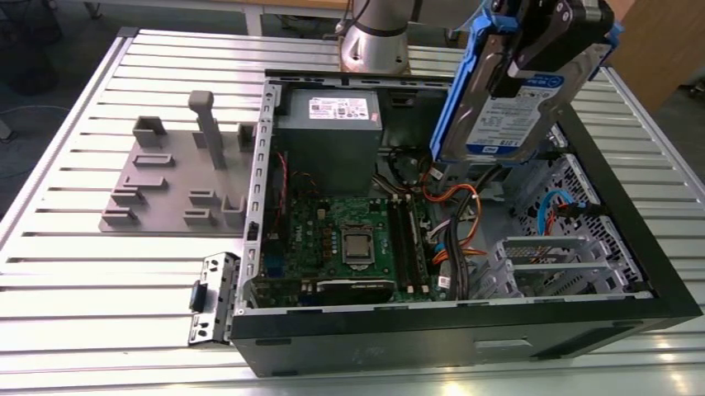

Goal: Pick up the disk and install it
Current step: 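Pick up the disk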

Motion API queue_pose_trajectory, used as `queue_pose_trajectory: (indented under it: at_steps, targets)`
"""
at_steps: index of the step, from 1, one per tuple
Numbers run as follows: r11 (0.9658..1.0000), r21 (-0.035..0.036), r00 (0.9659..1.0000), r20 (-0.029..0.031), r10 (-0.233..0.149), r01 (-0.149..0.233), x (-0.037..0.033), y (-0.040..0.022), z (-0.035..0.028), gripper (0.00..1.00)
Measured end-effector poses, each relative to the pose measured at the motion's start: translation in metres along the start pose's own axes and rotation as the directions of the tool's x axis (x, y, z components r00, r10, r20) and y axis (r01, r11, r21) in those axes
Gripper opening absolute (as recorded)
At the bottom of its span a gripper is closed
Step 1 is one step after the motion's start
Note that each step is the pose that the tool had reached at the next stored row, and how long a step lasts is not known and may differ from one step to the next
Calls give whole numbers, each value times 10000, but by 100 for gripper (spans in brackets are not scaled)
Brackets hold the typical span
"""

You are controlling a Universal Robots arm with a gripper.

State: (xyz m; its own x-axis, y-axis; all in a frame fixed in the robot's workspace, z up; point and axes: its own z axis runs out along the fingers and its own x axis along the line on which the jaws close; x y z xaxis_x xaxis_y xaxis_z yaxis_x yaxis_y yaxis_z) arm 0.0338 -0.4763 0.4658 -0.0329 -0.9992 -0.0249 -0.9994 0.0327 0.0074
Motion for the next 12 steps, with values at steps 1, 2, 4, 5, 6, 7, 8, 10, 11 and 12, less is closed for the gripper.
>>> queue_pose_trajectory:
  at_steps: [1,2,4,5,6,7,8,10,11,12]
  targets:
    - [10000,0,10000,0,0,0,19,-1,0,36]
    - [10000,0,10000,0,0,0,36,-1,0,36]
    - [10000,0,10000,1,0,0,72,-2,0,36]
    - [10000,0,10000,0,0,0,90,-3,-1,36]
    - [10000,0,10000,0,0,0,106,-3,-1,36]
    - [10000,0,10000,0,0,0,124,-4,-1,36]
    - [10000,0,10000,0,0,0,140,-5,-1,36]
    - [10000,0,10000,0,0,0,172,-6,-1,36]
    - [10000,0,10000,1,0,0,188,-6,-1,36]
    - [10000,0,10000,1,0,0,204,-7,-1,36]
